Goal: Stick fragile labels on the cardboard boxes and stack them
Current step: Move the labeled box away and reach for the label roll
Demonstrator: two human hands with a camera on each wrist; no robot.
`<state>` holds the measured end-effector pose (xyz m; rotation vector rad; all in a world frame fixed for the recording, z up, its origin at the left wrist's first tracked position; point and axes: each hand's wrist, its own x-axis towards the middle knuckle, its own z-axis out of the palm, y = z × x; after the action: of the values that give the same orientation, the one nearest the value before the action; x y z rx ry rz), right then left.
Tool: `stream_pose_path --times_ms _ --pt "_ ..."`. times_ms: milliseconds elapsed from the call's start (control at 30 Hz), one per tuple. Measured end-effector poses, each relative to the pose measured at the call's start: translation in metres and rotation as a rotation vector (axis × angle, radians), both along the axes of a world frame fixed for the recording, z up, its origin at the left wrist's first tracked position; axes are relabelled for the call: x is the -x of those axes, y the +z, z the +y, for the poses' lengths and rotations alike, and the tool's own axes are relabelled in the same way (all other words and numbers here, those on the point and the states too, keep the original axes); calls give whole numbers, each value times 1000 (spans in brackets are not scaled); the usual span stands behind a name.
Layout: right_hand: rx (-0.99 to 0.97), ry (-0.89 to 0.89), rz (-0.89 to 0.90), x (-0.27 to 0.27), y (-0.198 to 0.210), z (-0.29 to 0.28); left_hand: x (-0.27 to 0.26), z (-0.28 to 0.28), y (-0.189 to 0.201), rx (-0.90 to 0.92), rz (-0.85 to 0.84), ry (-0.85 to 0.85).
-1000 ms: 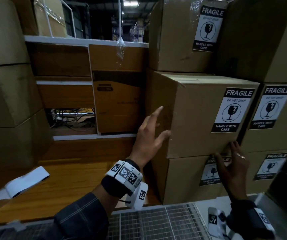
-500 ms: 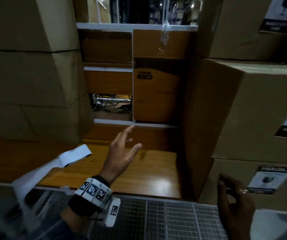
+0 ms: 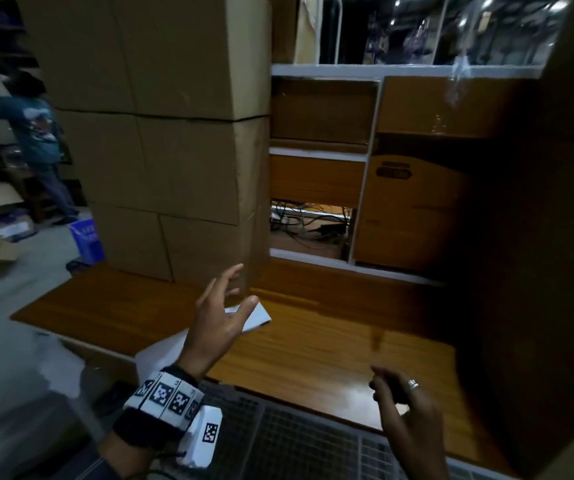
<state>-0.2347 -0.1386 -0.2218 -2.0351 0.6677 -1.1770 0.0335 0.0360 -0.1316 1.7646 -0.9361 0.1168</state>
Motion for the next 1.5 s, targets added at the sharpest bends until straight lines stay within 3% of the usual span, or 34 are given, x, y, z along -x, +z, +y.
stream_pose_path --times_ms 467,767,967,1167,1367,1500 --pt "96 162 -72 -193 60 31 -142 72 35 131 -42 150" --pt "115 208 -98 -263 98 8 -189 73 56 174 -67 228" --pt "-4 243 -136 -305 117 -10 -220 77 71 107 -75 293" --pt "8 254 -148 -349 135 -12 -271 79 92 63 -140 326" --pt "18 201 -229 -397 187 -9 -335 88 129 108 -147 306" --pt "29 154 -271 -440 228 -15 -366 73 161 116 -197 197"
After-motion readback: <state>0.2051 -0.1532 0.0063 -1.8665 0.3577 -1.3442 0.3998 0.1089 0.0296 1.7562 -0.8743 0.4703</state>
